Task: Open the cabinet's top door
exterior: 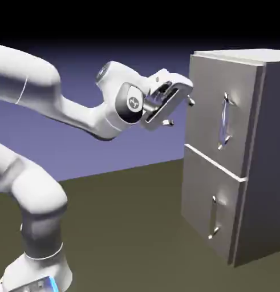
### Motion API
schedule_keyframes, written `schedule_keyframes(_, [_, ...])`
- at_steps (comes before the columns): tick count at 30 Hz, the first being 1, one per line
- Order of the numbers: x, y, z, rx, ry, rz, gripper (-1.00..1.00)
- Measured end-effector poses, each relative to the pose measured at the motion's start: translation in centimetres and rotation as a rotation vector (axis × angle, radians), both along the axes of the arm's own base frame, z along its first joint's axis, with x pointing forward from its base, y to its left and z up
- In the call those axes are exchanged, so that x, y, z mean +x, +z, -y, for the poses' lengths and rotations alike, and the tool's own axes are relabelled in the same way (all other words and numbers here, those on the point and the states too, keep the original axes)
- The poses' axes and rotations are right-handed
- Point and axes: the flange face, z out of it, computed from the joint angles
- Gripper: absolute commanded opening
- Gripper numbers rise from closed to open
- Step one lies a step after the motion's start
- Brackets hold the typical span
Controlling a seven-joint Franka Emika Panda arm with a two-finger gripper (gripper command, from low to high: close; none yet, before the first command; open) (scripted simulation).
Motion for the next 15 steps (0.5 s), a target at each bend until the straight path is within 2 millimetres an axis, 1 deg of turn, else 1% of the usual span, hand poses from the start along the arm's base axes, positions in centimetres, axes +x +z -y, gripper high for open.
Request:
schedule_keyframes(8, [-1.0, 1.2, 1.4, -0.342, 0.158, 0.111, 0.00])
schedule_keyframes(15, [-1.5, 1.4, 3.2, -0.645, 0.265, 0.201, 0.00])
